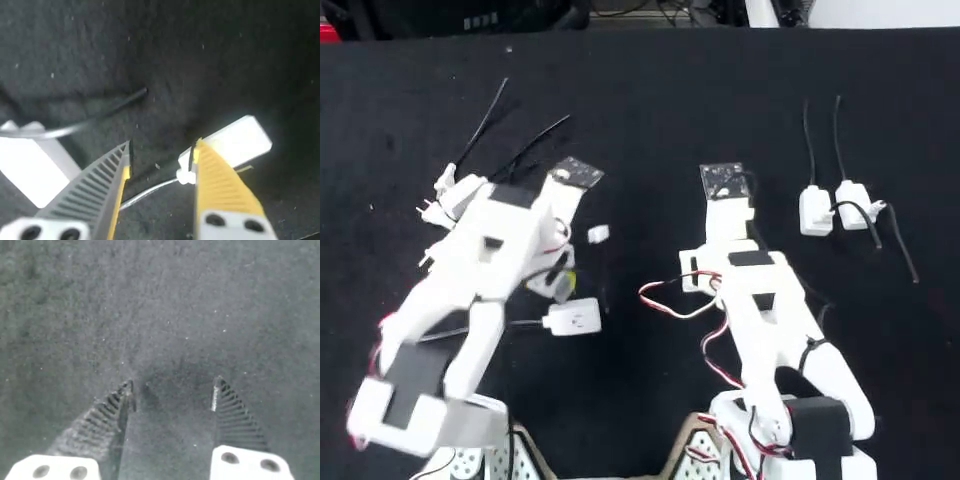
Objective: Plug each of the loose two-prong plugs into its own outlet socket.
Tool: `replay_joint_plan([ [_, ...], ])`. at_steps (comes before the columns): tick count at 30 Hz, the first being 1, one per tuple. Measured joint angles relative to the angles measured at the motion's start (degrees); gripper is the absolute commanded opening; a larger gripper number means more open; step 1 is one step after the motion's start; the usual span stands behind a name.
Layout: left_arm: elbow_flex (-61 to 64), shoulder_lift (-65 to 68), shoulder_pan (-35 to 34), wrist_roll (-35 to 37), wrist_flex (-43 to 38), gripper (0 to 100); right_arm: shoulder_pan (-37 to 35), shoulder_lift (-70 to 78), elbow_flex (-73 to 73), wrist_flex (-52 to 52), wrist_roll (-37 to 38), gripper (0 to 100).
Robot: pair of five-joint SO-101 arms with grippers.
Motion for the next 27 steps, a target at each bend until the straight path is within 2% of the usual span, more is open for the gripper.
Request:
replay_joint_plan([
  [12,23.03,-26.90,2.73,-10.02,0.26,21,-0.09,0.00,0.00,0.00,0.00,23.4],
  [18,26.90,-32.26,3.25,-10.46,0.53,21,-0.09,0.00,0.00,0.00,0.00,23.4],
  [23,26.99,-33.76,4.92,-11.78,5.45,21,-0.09,0.00,0.00,0.00,0.00,23.4],
  [27,30.68,-33.76,5.54,-15.12,3.25,21,-0.09,0.00,0.00,0.00,0.00,23.4],
])
